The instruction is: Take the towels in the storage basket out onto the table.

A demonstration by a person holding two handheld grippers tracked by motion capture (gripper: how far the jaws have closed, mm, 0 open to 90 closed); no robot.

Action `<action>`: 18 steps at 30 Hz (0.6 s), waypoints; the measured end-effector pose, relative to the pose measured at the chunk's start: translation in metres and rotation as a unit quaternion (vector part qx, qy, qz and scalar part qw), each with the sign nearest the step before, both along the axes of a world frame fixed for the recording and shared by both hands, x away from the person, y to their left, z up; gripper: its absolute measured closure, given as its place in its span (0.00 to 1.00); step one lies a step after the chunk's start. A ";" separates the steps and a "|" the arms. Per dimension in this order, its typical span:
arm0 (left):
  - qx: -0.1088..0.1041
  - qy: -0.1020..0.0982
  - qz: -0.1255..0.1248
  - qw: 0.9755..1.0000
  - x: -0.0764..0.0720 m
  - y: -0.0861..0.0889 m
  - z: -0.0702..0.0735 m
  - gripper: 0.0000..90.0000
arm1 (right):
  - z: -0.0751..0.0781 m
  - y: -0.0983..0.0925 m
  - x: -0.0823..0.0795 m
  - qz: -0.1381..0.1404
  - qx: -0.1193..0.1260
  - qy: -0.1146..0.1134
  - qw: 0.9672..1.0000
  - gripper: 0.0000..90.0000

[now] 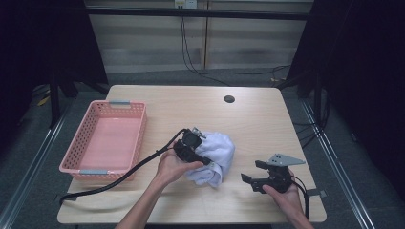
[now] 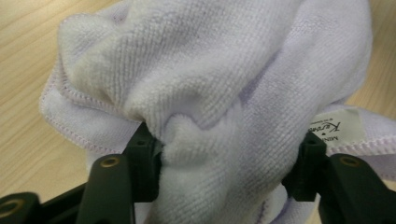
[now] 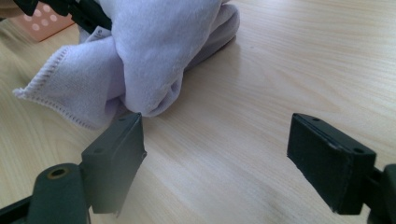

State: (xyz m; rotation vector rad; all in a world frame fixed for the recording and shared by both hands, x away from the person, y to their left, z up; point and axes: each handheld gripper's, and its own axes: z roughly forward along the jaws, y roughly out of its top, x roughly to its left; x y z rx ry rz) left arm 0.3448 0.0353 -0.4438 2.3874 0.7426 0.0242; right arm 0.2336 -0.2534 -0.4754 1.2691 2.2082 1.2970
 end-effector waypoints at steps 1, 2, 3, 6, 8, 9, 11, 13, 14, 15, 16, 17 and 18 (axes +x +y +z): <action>-0.004 -0.005 0.004 1.000 0.000 0.001 0.000 0.43 | 0.000 0.000 0.000 -0.001 0.001 0.000 1.000 0.21; -0.010 -0.012 0.006 1.000 0.000 0.004 0.000 0.33 | 0.001 0.000 0.001 -0.005 0.002 -0.001 1.000 0.19; -0.010 -0.012 0.006 1.000 0.000 0.004 0.000 0.30 | 0.001 0.000 0.001 -0.005 0.002 -0.001 1.000 0.19; -0.043 -0.016 0.014 0.999 0.004 0.019 0.003 0.25 | 0.007 0.004 0.003 -0.001 0.001 -0.007 1.000 0.18; -0.059 -0.014 0.029 0.998 0.003 0.028 0.006 0.27 | 0.011 0.007 0.005 0.003 0.001 -0.013 1.000 0.18; -0.070 -0.025 0.036 0.997 0.000 0.035 0.010 0.27 | 0.014 0.008 0.007 0.004 0.003 -0.014 1.000 0.18; -0.071 -0.025 0.039 0.996 -0.002 0.039 0.012 0.26 | 0.019 0.010 0.009 0.007 0.006 -0.013 1.000 0.19; -0.081 -0.034 0.051 0.995 -0.006 0.049 0.017 0.27 | 0.027 0.014 0.011 0.026 0.007 -0.017 0.999 0.25; -0.099 -0.031 0.056 0.993 -0.011 0.059 0.023 0.28 | 0.030 0.016 0.012 0.029 0.006 -0.019 0.999 0.25; -0.100 -0.038 0.059 0.993 -0.016 0.063 0.024 0.30 | 0.032 0.019 0.014 0.036 0.008 -0.020 0.999 0.28; -0.102 -0.043 0.060 0.992 -0.021 0.066 0.024 0.33 | 0.034 0.022 0.016 0.044 0.009 -0.022 0.999 0.31; -0.102 -0.045 0.057 0.992 -0.025 0.068 0.024 0.35 | 0.035 0.026 0.018 0.050 0.006 -0.022 0.999 0.31; -0.101 -0.041 0.056 0.992 -0.030 0.070 0.023 0.36 | 0.036 0.031 0.021 0.055 0.003 -0.021 0.998 0.32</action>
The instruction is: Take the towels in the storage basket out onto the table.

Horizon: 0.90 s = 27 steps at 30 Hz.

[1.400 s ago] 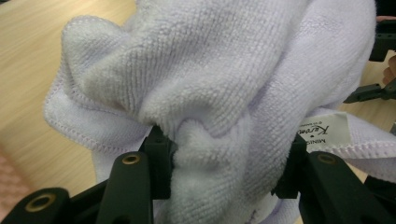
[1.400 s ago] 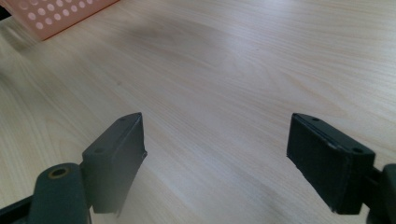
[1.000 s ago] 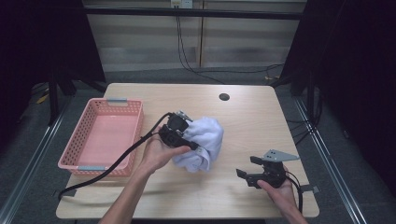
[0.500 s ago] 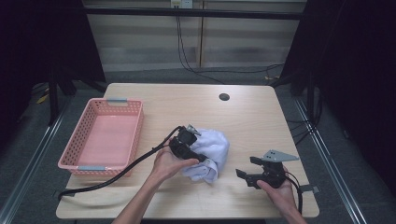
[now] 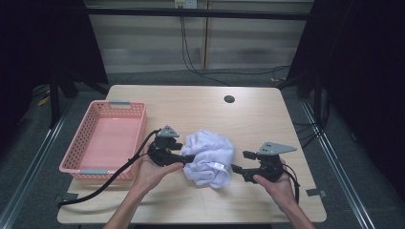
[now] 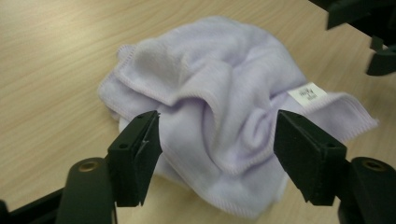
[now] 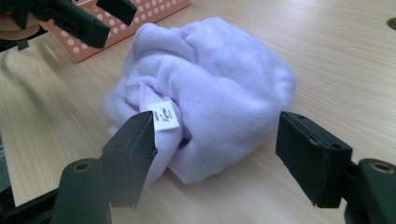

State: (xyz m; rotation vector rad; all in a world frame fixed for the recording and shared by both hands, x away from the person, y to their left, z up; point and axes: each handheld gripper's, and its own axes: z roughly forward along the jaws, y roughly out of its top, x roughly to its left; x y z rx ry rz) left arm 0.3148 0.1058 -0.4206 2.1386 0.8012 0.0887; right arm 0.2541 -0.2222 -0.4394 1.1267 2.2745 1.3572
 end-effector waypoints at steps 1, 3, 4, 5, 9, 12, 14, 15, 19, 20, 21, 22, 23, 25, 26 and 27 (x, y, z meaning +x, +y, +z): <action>-0.001 -0.003 -0.002 1.000 -0.005 0.002 0.000 0.38 | 0.000 0.005 0.003 0.006 -0.004 0.002 1.000 0.34; 0.003 -0.006 -0.001 1.000 -0.015 0.009 -0.001 0.41 | -0.001 0.013 0.009 0.017 -0.010 0.004 1.000 0.36; 0.000 -0.009 0.003 1.000 -0.019 0.014 -0.001 0.41 | -0.001 0.017 0.013 0.021 -0.007 0.007 1.000 0.36; 0.000 -0.009 0.003 1.000 -0.019 0.014 -0.001 0.44 | -0.002 0.021 0.016 0.025 -0.005 0.009 1.000 0.37; -0.013 -0.008 0.027 1.000 -0.036 0.034 -0.004 0.50 | 0.000 0.035 0.029 0.042 0.002 0.017 0.999 0.42; -0.019 -0.004 0.029 0.999 -0.034 0.034 -0.013 0.50 | -0.001 0.048 0.037 0.053 0.006 0.021 0.998 0.43; -0.022 0.008 0.028 0.999 -0.031 0.031 -0.026 0.53 | -0.002 0.057 0.040 0.062 -0.006 0.018 0.998 0.43; -0.018 0.007 0.032 0.999 -0.030 0.028 -0.032 0.53 | -0.003 0.062 0.042 0.065 -0.012 0.017 0.998 0.42; -0.023 0.021 0.027 0.999 -0.020 0.021 -0.045 0.53 | -0.010 0.071 0.052 0.067 -0.022 0.024 0.997 0.43; -0.021 0.007 0.022 1.000 -0.018 0.016 -0.048 0.58 | -0.017 0.075 0.059 0.064 -0.030 0.037 0.997 0.55; -0.021 0.007 0.022 1.000 -0.018 0.016 -0.048 0.60 | -0.017 0.075 0.059 0.064 -0.030 0.037 0.997 0.55; -0.023 0.010 0.010 1.000 -0.016 0.012 -0.051 0.60 | -0.020 0.077 0.060 0.062 -0.032 0.038 0.997 0.61; -0.015 0.010 0.003 1.000 -0.015 0.008 -0.053 0.69 | -0.021 0.077 0.061 0.061 -0.027 0.038 0.997 0.71; -0.004 0.014 -0.003 1.000 -0.014 0.003 -0.058 0.75 | -0.021 0.077 0.061 0.063 -0.024 0.038 0.997 0.78; -0.013 0.016 -0.010 1.000 -0.014 0.002 -0.061 0.82 | -0.020 0.077 0.060 0.061 -0.027 0.037 0.997 0.82; -0.011 0.011 -0.018 1.000 -0.015 0.000 -0.061 0.94 | -0.018 0.075 0.059 0.064 -0.023 0.035 0.997 0.83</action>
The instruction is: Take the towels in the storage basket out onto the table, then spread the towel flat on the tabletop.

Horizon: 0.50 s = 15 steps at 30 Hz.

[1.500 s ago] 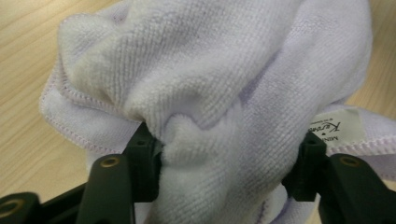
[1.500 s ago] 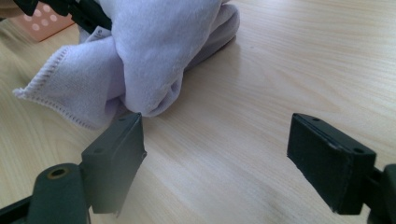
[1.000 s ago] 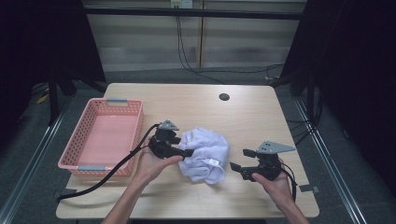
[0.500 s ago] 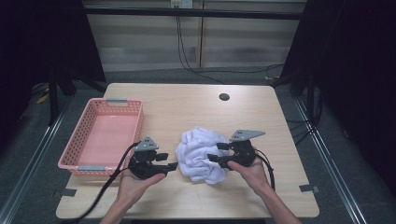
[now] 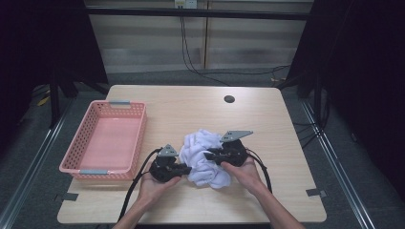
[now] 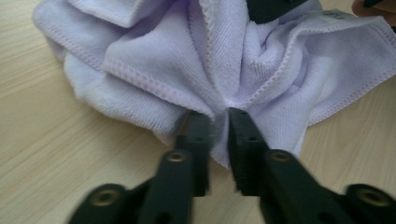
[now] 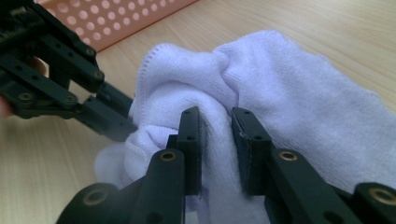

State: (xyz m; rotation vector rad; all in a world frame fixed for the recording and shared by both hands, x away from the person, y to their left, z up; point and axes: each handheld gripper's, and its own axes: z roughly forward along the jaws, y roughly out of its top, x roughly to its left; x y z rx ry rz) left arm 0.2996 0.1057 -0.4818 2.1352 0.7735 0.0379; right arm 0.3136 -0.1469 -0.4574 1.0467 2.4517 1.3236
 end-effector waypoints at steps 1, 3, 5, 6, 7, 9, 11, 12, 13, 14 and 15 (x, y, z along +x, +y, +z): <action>0.000 -0.001 -0.005 1.000 0.000 0.000 0.001 0.97 | 0.001 -0.001 -0.001 -0.002 0.001 0.000 1.000 0.84; 0.000 -0.002 -0.004 1.000 0.000 0.000 0.002 0.98 | 0.002 -0.003 -0.001 -0.004 -0.001 -0.003 1.000 0.85; -0.024 -0.009 0.003 1.000 0.000 0.005 0.010 0.99 | 0.004 -0.011 -0.001 -0.017 0.016 -0.007 1.000 0.85; -0.024 -0.009 0.003 1.000 0.000 0.005 0.010 0.99 | 0.005 -0.015 -0.001 -0.025 0.023 -0.008 0.999 0.84; -0.041 -0.018 0.005 0.999 0.001 0.009 0.018 0.99 | 0.007 -0.018 -0.001 -0.032 0.027 -0.011 0.999 0.85; -0.045 -0.019 0.005 0.999 0.001 0.012 0.022 0.99 | 0.009 -0.023 -0.001 -0.038 0.033 -0.016 0.999 0.86; -0.046 -0.027 0.007 0.999 0.002 0.017 0.026 0.99 | 0.018 -0.041 0.001 -0.071 0.055 -0.026 0.996 0.87; -0.046 -0.027 0.007 0.999 0.002 0.017 0.026 0.99 | 0.021 -0.048 0.002 -0.079 0.059 -0.028 0.995 0.91; -0.056 -0.023 0.011 0.998 0.002 0.020 0.029 0.99 | 0.024 -0.054 0.003 -0.089 0.056 -0.033 0.994 0.94; -0.056 -0.023 0.011 0.998 0.002 0.020 0.029 0.99 | 0.026 -0.060 0.004 -0.097 0.056 -0.033 0.993 0.97; -0.059 -0.032 0.006 0.998 0.002 0.019 0.034 0.99 | 0.027 -0.066 0.007 -0.092 0.067 -0.027 0.993 0.98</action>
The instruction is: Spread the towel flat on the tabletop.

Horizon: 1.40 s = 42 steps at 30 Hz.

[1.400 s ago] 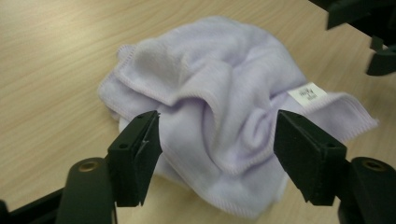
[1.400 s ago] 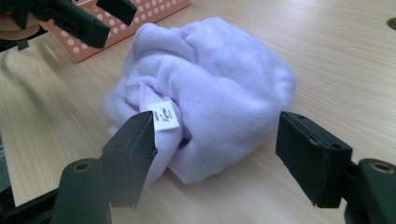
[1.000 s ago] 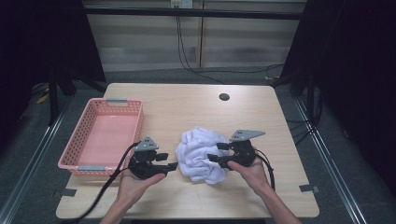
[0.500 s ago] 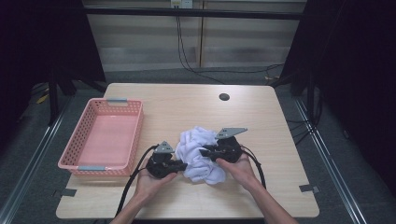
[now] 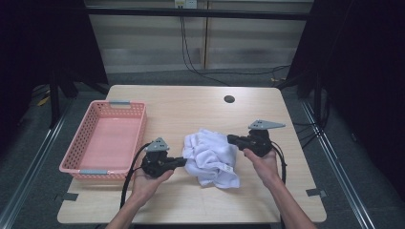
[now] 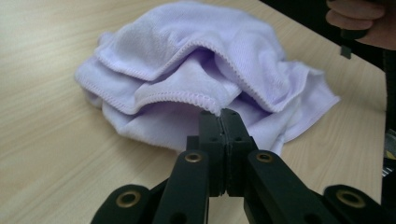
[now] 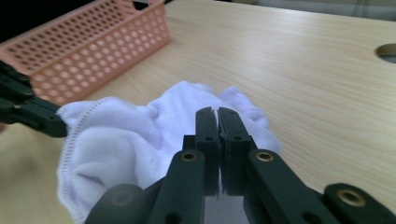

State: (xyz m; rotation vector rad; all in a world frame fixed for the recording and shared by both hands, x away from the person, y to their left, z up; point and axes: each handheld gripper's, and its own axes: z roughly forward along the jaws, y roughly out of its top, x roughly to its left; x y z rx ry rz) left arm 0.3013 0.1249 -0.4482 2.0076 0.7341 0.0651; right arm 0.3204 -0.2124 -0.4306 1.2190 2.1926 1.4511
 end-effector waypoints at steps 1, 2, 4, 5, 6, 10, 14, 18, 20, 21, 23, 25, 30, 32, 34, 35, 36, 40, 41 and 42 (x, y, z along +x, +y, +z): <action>-0.001 -0.001 0.000 1.000 0.000 -0.002 0.002 0.99 | 0.000 -0.003 0.002 0.017 0.009 0.006 1.000 0.94; -0.001 -0.001 0.000 1.000 0.000 -0.002 0.002 0.99 | 0.000 -0.003 0.002 0.017 0.009 0.006 1.000 0.94; 0.005 -0.002 -0.004 1.000 0.000 -0.007 0.001 0.99 | 0.000 0.003 0.000 0.074 0.003 0.015 0.997 0.77; 0.008 -0.001 -0.006 1.000 0.001 -0.009 0.000 0.99 | -0.001 0.009 -0.002 0.083 -0.001 0.017 0.996 0.69; 0.004 0.000 -0.008 1.000 0.001 -0.011 -0.001 0.99 | -0.003 0.016 -0.004 0.092 -0.007 0.018 0.996 0.64; 0.006 -0.001 -0.011 1.000 0.000 -0.011 0.000 0.99 | -0.018 0.044 -0.005 0.105 -0.032 0.027 0.994 0.51; 0.005 0.000 -0.017 1.000 0.000 -0.011 0.000 0.99 | -0.029 0.052 -0.001 0.107 -0.053 0.035 0.992 0.83; 0.000 0.000 -0.029 1.000 -0.004 -0.012 0.001 0.99 | -0.024 0.045 0.004 0.095 -0.037 0.031 0.994 0.88; -0.009 -0.007 -0.041 0.999 -0.010 -0.013 0.007 0.99 | -0.017 0.036 0.009 0.085 -0.023 0.025 0.996 0.91; -0.007 -0.013 -0.043 0.999 -0.012 -0.013 0.011 0.99 | -0.015 0.034 0.011 0.086 -0.015 0.026 0.996 0.91; -0.011 -0.018 -0.047 0.999 -0.014 -0.014 0.015 0.99 | -0.009 0.033 0.013 0.082 -0.022 0.021 0.996 0.92; -0.019 -0.029 -0.057 0.998 -0.019 -0.012 0.025 0.99 | -0.002 0.029 0.019 0.068 -0.025 0.014 0.997 0.92; -0.031 -0.040 -0.070 0.996 -0.030 -0.011 0.038 0.99 | 0.012 0.012 0.036 0.045 -0.022 0.010 0.999 0.94; -0.040 -0.058 -0.091 0.993 -0.037 -0.017 0.056 0.99 | 0.025 0.007 0.050 0.027 -0.027 0.003 0.999 0.94; -0.043 -0.065 -0.102 0.992 -0.040 -0.022 0.065 0.99 | 0.029 0.006 0.055 0.021 -0.030 -0.004 0.999 0.94; -0.041 -0.076 -0.109 0.990 -0.043 -0.026 0.073 0.99 | 0.034 0.007 0.063 0.014 -0.034 -0.003 0.999 0.94; -0.040 -0.084 -0.117 0.989 -0.046 -0.029 0.080 0.99 | 0.037 0.009 0.068 0.011 -0.046 -0.006 0.999 0.94; -0.051 -0.100 -0.144 0.983 -0.063 -0.034 0.097 0.99 | 0.050 0.004 0.096 -0.026 -0.056 -0.013 0.998 0.94; -0.053 -0.103 -0.146 0.983 -0.067 -0.034 0.099 0.99 | 0.052 0.002 0.100 -0.037 -0.057 -0.019 0.997 0.95; -0.054 -0.103 -0.148 0.982 -0.069 -0.033 0.099 0.99 | 0.054 0.000 0.105 -0.051 -0.060 -0.026 0.997 0.94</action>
